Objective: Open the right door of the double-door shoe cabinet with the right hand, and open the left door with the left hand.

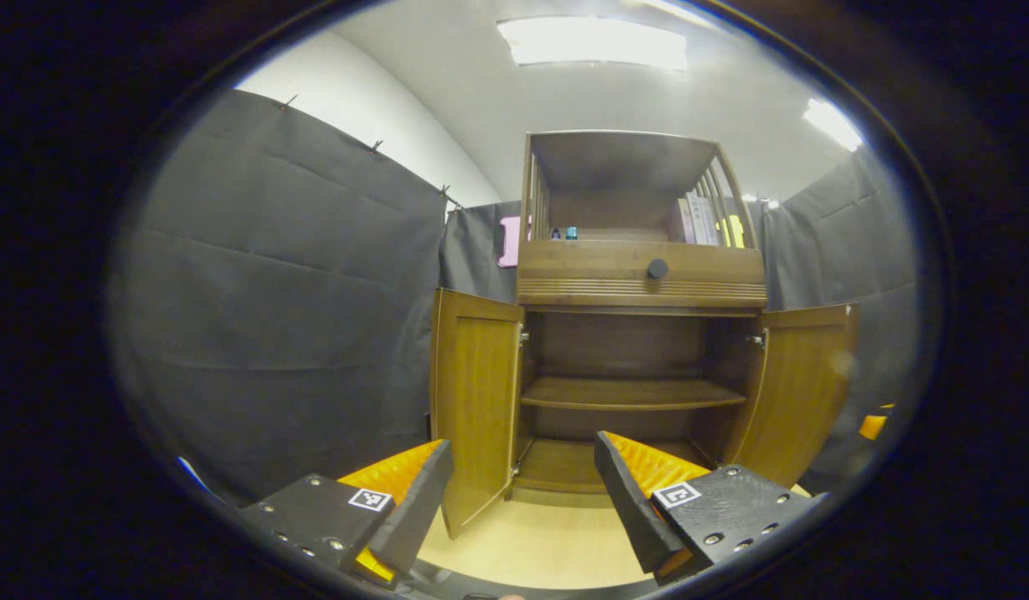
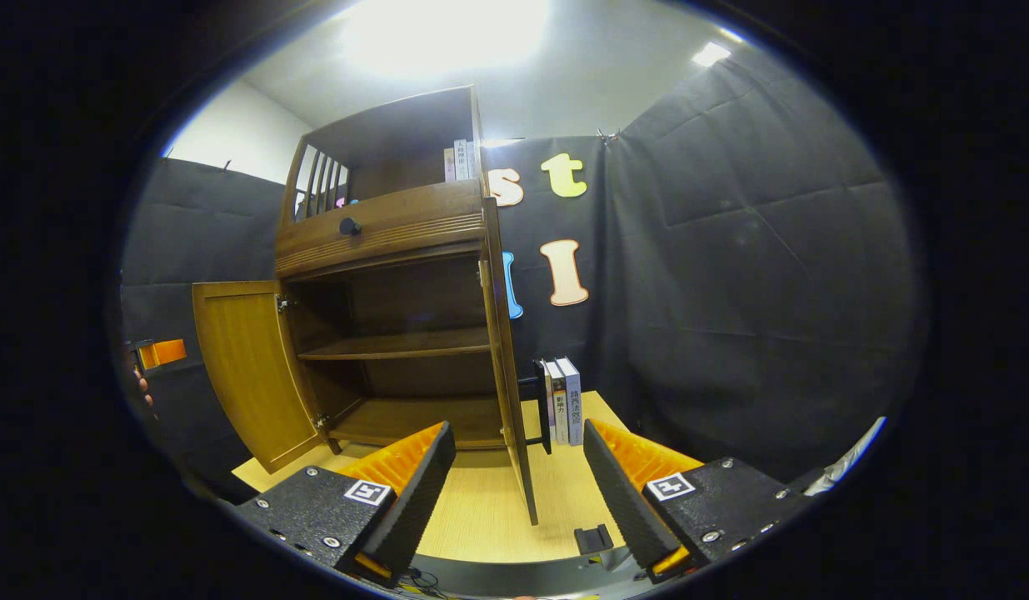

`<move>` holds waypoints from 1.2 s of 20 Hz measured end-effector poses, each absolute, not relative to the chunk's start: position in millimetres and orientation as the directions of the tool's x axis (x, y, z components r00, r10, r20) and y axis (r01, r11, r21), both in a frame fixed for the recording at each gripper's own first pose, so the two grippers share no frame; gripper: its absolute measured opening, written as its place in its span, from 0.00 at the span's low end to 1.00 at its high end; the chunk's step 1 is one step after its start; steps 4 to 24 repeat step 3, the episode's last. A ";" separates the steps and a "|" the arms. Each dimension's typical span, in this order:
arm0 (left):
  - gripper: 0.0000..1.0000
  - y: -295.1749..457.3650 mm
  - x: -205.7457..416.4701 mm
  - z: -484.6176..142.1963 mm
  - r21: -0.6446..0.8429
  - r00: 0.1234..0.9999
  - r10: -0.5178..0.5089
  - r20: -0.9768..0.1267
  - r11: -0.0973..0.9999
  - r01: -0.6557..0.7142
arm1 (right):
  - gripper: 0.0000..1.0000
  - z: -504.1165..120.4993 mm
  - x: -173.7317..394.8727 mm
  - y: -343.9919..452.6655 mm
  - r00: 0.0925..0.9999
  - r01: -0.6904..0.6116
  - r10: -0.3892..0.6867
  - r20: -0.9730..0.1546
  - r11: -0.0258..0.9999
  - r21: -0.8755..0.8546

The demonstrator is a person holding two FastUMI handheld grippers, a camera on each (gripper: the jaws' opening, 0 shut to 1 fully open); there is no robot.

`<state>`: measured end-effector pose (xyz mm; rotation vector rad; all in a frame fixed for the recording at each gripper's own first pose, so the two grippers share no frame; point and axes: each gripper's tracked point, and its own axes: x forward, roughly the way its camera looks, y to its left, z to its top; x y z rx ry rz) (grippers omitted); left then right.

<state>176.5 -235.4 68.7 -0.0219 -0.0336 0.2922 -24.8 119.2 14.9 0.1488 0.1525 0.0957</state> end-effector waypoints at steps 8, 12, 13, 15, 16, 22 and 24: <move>1.00 -241.0 179.5 71.2 -0.021 0.963 0.268 0.020 0.963 -0.267 | 0.96 8.4 -21.2 127.1 0.981 -0.097 0.122 -0.153 0.983 0.157; 1.00 -241.0 179.5 71.2 -0.021 0.963 0.268 0.020 0.963 -0.267 | 0.96 8.4 -21.2 127.1 0.981 -0.097 0.122 -0.153 0.983 0.157; 1.00 -241.0 179.5 71.2 -0.021 0.963 0.268 0.020 0.963 -0.267 | 0.96 8.4 -21.2 127.1 0.981 -0.097 0.122 -0.153 0.983 0.157; 1.00 -241.0 179.5 71.2 -0.021 0.963 0.268 0.020 0.963 -0.267 | 0.96 8.4 -21.2 127.1 0.981 -0.097 0.122 -0.153 0.983 0.157; 1.00 -241.0 179.5 71.2 -0.021 0.963 0.268 0.020 0.963 -0.267 | 0.96 8.4 -21.2 127.1 0.981 -0.097 0.122 -0.153 0.983 0.157; 1.00 -241.0 179.5 71.2 -0.021 0.963 0.268 0.020 0.963 -0.267 | 0.96 8.4 -21.2 127.1 0.981 -0.097 0.122 -0.153 0.983 0.157; 1.00 -241.0 179.5 71.2 -0.021 0.963 0.268 0.020 0.963 -0.267 | 0.96 8.4 -21.2 127.1 0.981 -0.097 0.122 -0.153 0.983 0.157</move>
